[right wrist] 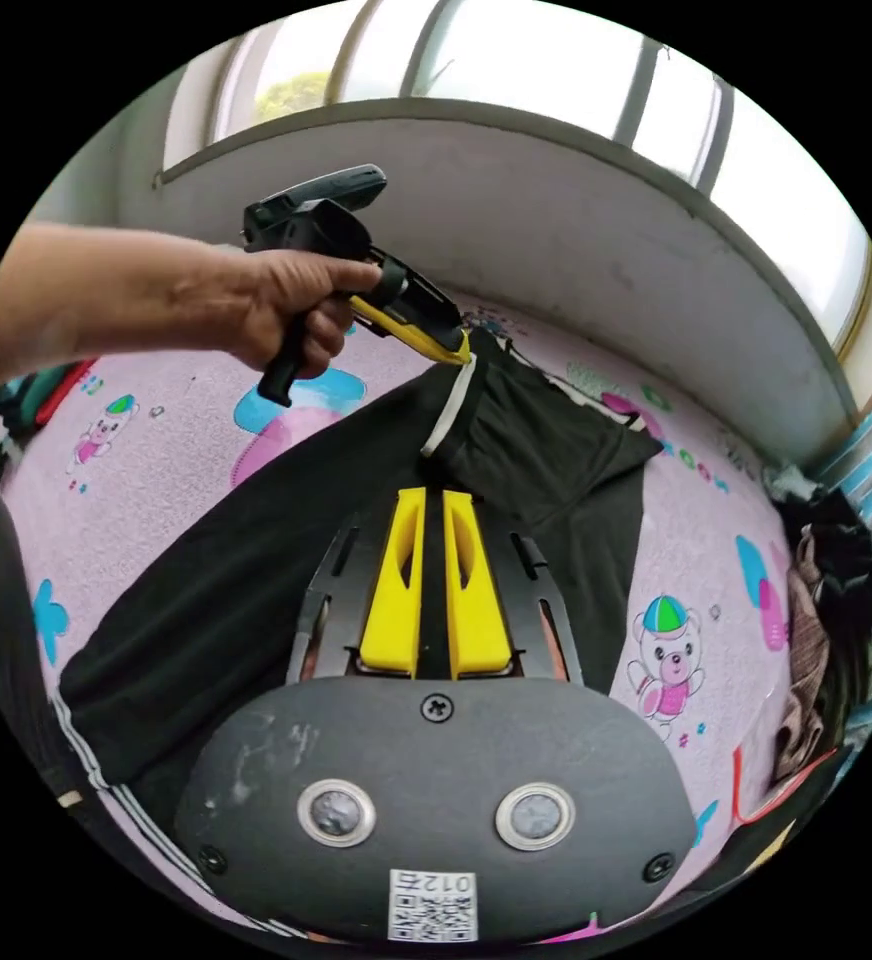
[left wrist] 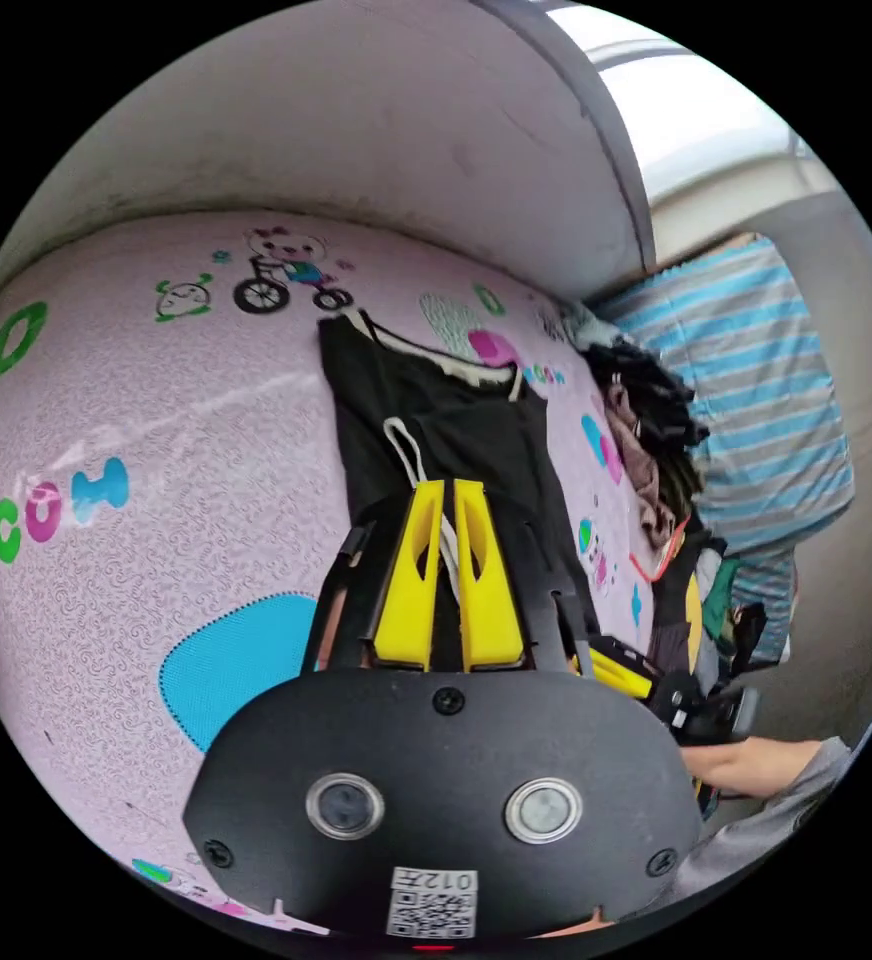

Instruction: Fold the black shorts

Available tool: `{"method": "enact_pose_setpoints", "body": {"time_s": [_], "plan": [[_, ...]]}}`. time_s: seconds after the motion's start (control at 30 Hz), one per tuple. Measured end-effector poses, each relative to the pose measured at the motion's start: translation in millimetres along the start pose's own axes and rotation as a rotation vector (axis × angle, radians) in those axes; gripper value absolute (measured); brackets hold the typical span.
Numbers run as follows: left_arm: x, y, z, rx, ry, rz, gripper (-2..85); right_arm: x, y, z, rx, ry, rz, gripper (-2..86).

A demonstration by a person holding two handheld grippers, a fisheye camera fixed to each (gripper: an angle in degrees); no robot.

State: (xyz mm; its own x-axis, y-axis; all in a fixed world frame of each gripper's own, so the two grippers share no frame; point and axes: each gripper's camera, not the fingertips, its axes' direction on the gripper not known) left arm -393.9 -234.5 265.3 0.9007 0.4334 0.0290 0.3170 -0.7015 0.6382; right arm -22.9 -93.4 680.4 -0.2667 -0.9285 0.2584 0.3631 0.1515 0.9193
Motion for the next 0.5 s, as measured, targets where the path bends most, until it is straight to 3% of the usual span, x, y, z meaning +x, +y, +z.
{"method": "enact_pose_setpoints", "body": {"time_s": [0.1,0.17,0.33,0.5], "plan": [[7,12,17,-0.139,-0.133,-0.032,0.8,30,0,1,-0.088,-0.189,0.091,-0.2],[14,26,11,-0.14,-0.159,-0.025,0.8,61,10,-20,-0.09,-0.278,0.192,-0.7],[61,97,-9,-0.174,-0.033,0.067,0.9,119,69,-85,-0.138,-0.302,0.376,-0.3],[85,162,9,-0.245,0.044,0.056,1.0,118,146,-132,-0.313,-0.26,0.378,2.3]]}}
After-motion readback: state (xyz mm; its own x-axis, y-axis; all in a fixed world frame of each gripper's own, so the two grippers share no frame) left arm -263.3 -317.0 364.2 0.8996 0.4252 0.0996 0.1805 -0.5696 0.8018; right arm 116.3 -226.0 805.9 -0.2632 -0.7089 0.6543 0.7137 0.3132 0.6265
